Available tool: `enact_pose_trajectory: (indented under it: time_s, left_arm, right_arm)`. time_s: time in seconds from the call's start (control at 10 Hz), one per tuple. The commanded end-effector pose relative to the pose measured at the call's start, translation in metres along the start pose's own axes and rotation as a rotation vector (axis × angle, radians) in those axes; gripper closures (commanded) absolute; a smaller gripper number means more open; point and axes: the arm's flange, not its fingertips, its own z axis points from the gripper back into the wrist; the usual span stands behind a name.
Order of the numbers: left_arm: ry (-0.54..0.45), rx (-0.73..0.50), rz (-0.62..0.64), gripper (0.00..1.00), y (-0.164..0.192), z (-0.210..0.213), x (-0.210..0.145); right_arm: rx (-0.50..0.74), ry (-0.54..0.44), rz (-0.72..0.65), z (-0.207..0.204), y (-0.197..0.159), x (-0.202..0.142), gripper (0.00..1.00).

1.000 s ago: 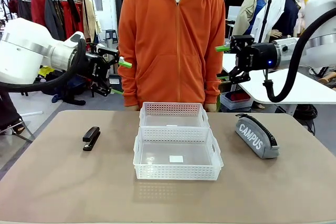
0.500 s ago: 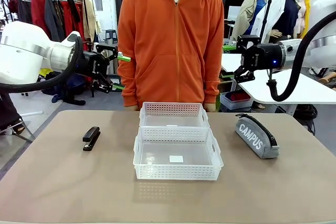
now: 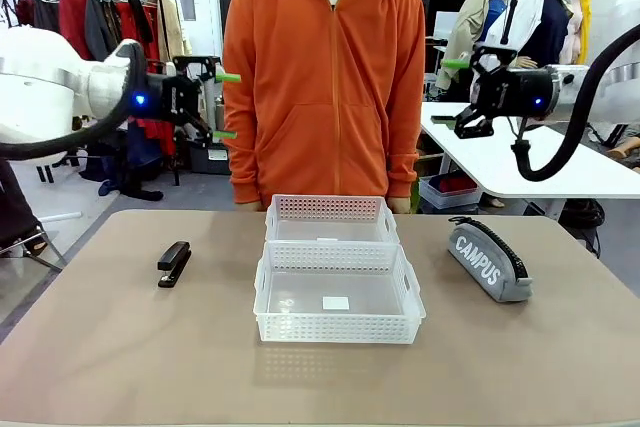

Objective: Distribute items into two baskets.
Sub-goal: Pick up the Pencil pouch that the person points to.

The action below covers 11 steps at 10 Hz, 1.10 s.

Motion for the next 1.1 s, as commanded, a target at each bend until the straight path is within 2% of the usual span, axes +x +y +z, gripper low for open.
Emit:
enact_pose_trajectory:
  time_s: [0.0, 0.4, 0.7, 1.0]
  left_arm:
    - [-0.01, -0.094, 0.006, 0.0, -0.014, 0.011, 0.007]
    - [-0.056, -0.125, -0.018, 0.0, -0.025, 0.026, 0.013]
    - [-0.039, -0.085, -0.023, 0.0, -0.021, 0.022, 0.016]
    - [-0.059, -0.098, -0.016, 0.0, -0.024, 0.025, 0.01]
  right_arm:
    - [0.079, 0.017, -0.034, 0.009, 0.013, 0.013, 0.0]
    - [0.047, 0.029, -0.046, 0.012, 0.018, 0.017, 0.0]
    - [0.024, 0.037, -0.051, 0.009, 0.014, 0.02, 0.0]
    - [0.052, 0.028, -0.039, 0.013, 0.009, 0.011, 0.0]
